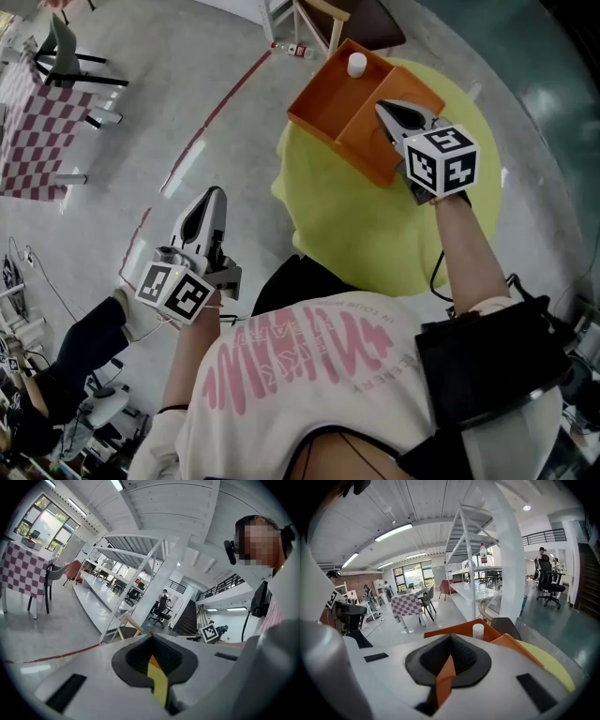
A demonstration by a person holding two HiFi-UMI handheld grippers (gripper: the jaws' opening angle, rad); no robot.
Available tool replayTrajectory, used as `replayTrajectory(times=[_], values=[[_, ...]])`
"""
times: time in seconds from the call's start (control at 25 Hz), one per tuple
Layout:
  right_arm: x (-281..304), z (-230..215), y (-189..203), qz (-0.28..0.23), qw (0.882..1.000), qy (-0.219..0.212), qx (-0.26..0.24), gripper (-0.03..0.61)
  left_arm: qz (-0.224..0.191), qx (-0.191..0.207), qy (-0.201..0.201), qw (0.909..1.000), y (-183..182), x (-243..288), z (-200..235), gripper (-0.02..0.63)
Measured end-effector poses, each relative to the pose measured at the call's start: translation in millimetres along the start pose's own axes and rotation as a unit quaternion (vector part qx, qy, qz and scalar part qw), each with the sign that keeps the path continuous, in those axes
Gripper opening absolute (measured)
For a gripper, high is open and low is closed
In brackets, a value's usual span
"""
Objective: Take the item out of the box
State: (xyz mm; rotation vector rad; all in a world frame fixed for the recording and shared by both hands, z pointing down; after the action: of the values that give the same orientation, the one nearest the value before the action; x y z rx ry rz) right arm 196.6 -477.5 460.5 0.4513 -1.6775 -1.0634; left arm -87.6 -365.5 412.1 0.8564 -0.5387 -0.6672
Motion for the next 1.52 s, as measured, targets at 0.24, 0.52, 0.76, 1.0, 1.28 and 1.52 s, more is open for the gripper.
replayTrajectory(times=[0.24, 0.52, 0.76, 1.0, 1.28, 1.52], values=[[38.0, -8.0, 0.1, 0.034, 0.998, -0.018, -0.047, 0.006, 0.012, -0.009, -0.015, 0.9998, 10.5, -2.3, 9.2, 0.007], [74.2, -30.7, 3.1, 0.056, 0.996, -0.016, -0.064, 0.006, 0.027, -0.017, -0.038, 0.9988, 24.5, -7.1, 21.4, 0.007], [93.1, -41.1, -8.6, 0.074, 0.995, -0.008, -0.066, 0.006, 0.036, -0.019, -0.051, 0.9978, 16.5, -16.7, 28.3, 0.008], [109.9, -54.8, -15.0, 0.083, 0.994, 0.004, -0.068, 0.006, 0.046, -0.025, -0.055, 0.9971, 21.9, -16.4, 36.6, 0.008], [122.5, -70.6, -19.7, 0.089, 0.995, 0.013, -0.048, 0.006, 0.042, -0.037, -0.068, 0.9961, 31.3, -20.4, 47.8, 0.008], [135.1, -67.8, -23.0, 0.114, 0.993, -0.013, -0.032, 0.167, 0.041, -0.043, -0.072, 0.9956, 28.8, -23.6, 52.7, 0.007]])
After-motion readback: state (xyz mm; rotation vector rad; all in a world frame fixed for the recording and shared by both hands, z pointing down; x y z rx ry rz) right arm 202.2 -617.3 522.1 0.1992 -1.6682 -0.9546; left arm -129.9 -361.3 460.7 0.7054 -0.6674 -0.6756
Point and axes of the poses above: the fingertips, and each gripper's own axes: x forward along the fingers, z to its left, y out of its underside, the point moved 1 cm from there along -x, backward along the fingers, and after that the axes turned 7 degrees about y, right-handed, at the moved point
